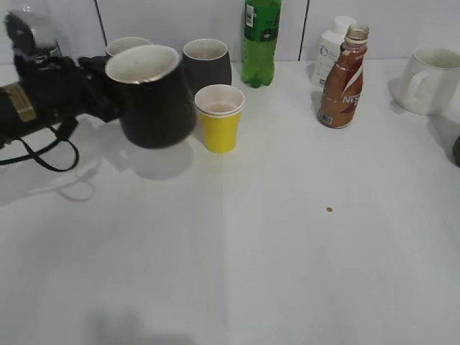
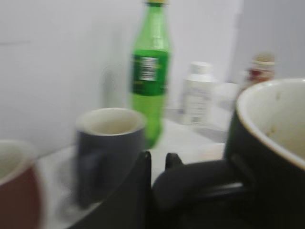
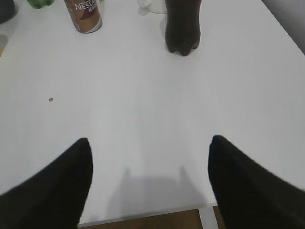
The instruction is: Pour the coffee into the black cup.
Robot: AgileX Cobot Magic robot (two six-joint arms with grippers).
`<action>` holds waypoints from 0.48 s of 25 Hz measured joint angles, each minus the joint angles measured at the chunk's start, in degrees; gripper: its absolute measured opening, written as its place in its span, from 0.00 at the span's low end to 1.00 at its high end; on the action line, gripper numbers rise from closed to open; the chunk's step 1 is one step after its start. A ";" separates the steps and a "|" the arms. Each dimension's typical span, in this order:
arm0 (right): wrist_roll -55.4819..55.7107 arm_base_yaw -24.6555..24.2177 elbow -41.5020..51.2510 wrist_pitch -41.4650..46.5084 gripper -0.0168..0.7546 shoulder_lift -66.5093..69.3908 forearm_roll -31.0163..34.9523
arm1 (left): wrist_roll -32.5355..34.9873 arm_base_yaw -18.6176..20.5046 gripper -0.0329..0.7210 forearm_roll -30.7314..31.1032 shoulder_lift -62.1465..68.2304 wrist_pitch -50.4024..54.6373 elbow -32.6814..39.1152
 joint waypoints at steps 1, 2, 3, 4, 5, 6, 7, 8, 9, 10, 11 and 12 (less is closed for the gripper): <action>0.00 0.00 0.00 0.00 0.78 0.00 0.00 | -0.27 -1.19 0.12 0.76 0.00 -0.05 -0.06; 0.00 0.00 0.00 0.00 0.78 0.00 0.00 | -0.54 -2.29 0.12 1.83 0.00 -0.05 -0.05; 0.00 0.00 0.00 0.00 0.78 0.00 0.00 | -0.91 -3.13 0.12 2.85 0.00 -0.05 -0.05; 0.00 0.00 0.00 0.00 0.78 0.00 0.00 | -1.39 -4.07 0.12 4.15 0.00 -0.05 -0.05; 0.00 0.00 0.00 0.00 0.78 0.00 0.00 | -2.06 -4.90 0.12 5.50 0.00 -0.05 -0.05; 0.00 0.00 0.00 0.00 0.78 0.00 0.00 | -2.53 -5.47 0.12 6.78 0.00 -0.05 -0.05; 0.00 0.00 0.00 0.00 0.78 0.00 0.00 | -2.83 -6.00 0.12 7.68 0.00 -0.05 -0.05; 0.00 0.00 0.00 0.00 0.78 0.00 0.00 | -2.94 -6.29 0.12 8.71 0.00 0.07 -0.05; 0.00 0.00 0.00 0.00 0.78 0.00 0.00 | -2.94 -6.50 0.12 9.69 0.00 0.14 -0.05; 0.00 0.00 0.00 0.00 0.78 0.00 0.00 | -2.98 -6.55 0.12 10.23 0.00 0.24 -0.05; 0.00 0.00 0.00 0.00 0.78 0.00 0.00 | -3.05 -6.62 0.12 10.59 0.00 0.29 -0.05; 0.00 0.00 0.00 0.00 0.78 0.00 0.00 | -3.05 -6.62 0.12 10.71 0.00 0.29 -0.05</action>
